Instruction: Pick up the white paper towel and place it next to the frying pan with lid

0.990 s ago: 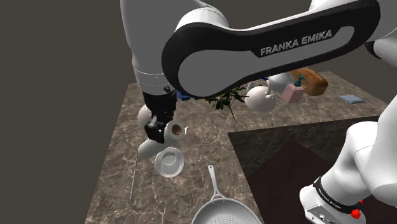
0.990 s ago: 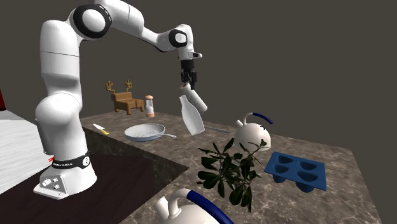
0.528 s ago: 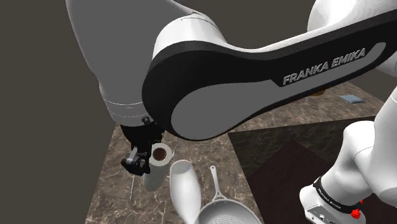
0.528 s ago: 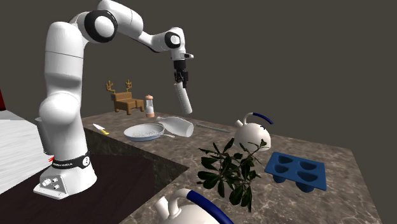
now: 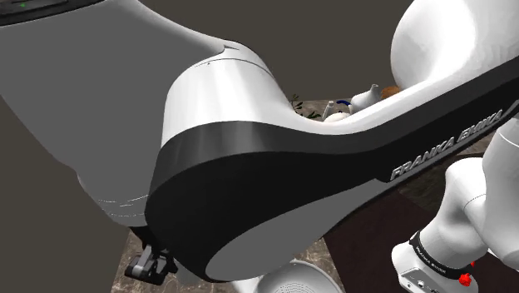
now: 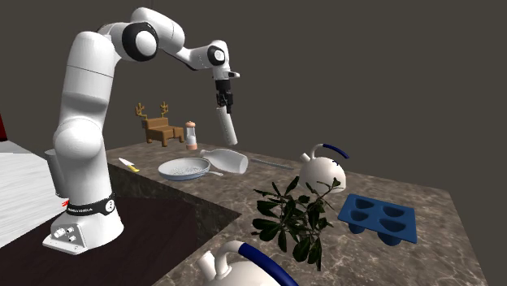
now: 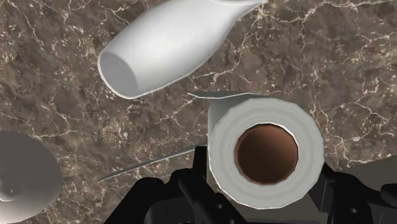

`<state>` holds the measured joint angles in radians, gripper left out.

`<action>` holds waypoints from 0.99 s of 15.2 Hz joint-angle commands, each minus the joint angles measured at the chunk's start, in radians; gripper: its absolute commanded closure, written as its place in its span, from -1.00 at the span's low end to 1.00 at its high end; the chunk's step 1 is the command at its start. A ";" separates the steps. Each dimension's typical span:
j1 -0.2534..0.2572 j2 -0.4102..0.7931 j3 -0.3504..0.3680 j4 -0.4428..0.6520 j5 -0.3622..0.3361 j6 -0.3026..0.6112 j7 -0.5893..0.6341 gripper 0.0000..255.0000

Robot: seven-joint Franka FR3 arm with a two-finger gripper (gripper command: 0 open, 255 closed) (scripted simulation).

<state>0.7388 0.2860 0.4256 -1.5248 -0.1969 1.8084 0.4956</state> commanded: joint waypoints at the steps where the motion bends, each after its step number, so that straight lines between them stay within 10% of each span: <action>1: 0.000 0.002 0.000 -0.024 -0.002 0.025 0.006 1.00; 15: -0.003 0.034 -0.010 -0.169 -0.026 0.198 0.032 1.00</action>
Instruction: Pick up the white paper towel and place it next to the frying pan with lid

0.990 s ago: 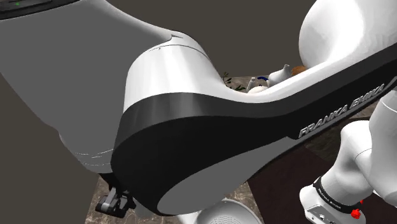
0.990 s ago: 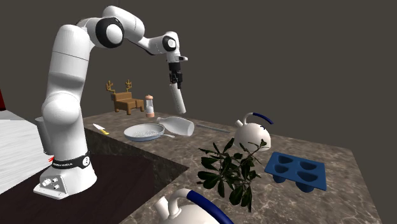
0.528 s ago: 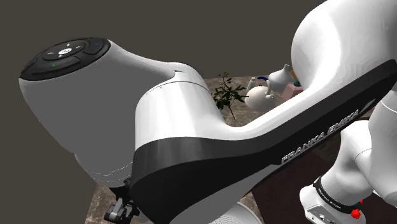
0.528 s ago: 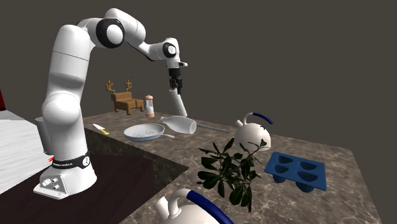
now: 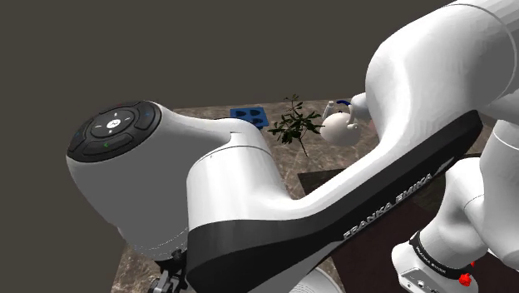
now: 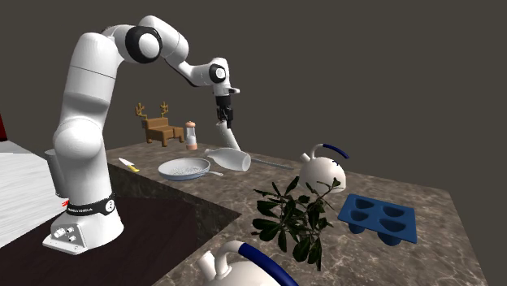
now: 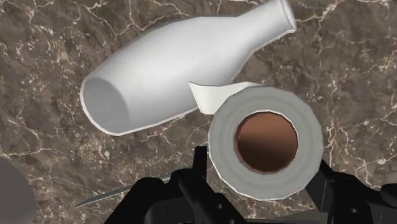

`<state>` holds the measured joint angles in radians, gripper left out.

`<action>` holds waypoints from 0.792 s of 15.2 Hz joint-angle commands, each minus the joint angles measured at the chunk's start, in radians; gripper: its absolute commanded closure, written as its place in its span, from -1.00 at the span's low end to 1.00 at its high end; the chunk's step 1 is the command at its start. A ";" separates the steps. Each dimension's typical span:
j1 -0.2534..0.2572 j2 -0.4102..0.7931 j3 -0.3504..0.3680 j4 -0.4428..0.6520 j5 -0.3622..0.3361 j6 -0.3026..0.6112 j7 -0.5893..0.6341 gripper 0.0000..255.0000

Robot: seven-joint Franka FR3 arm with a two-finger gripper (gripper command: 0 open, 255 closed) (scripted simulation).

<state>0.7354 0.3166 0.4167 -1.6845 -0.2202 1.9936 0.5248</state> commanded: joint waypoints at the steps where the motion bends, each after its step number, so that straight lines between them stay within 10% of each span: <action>1: 0.001 0.010 -0.002 -0.022 -0.007 0.031 0.007 1.00; 9: 0.001 0.010 -0.002 -0.022 -0.007 0.031 0.007 1.00; 10: 0.001 0.010 -0.002 -0.022 -0.007 0.031 0.007 -1.00; 12: 0.001 0.010 -0.002 -0.022 -0.007 0.031 0.007 -1.00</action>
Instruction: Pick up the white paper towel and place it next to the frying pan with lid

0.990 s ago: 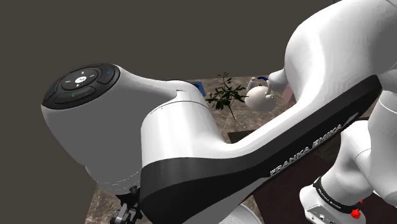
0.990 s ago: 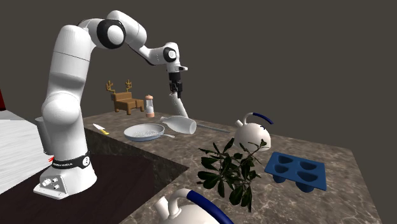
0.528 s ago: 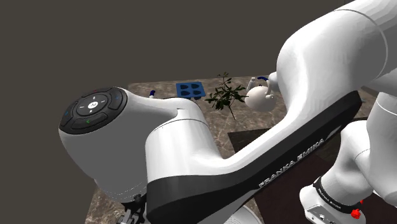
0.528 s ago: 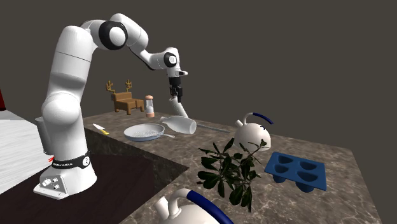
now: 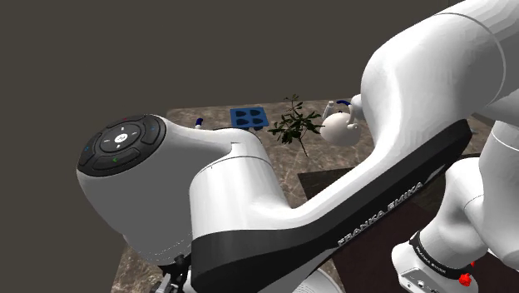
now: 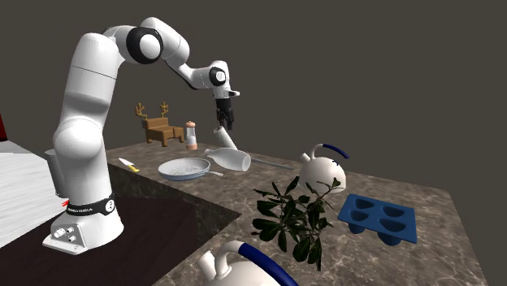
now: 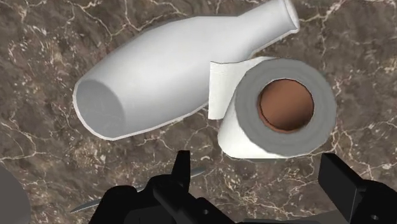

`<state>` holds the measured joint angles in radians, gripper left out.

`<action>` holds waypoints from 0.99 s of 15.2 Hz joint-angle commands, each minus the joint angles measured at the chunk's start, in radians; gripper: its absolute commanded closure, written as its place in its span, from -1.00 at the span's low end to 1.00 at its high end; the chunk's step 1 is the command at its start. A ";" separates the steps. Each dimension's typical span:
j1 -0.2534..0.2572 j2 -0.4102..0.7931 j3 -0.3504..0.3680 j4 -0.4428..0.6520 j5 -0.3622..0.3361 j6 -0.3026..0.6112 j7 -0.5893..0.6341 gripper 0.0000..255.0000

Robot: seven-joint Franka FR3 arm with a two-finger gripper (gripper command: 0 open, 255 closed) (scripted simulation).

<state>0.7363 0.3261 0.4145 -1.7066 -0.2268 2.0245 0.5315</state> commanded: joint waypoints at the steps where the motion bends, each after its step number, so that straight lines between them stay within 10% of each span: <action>1: 0.000 0.000 0.000 0.000 0.000 0.000 0.000 -1.00; 15: 0.002 -0.035 0.010 0.081 0.022 -0.112 -0.015 -1.00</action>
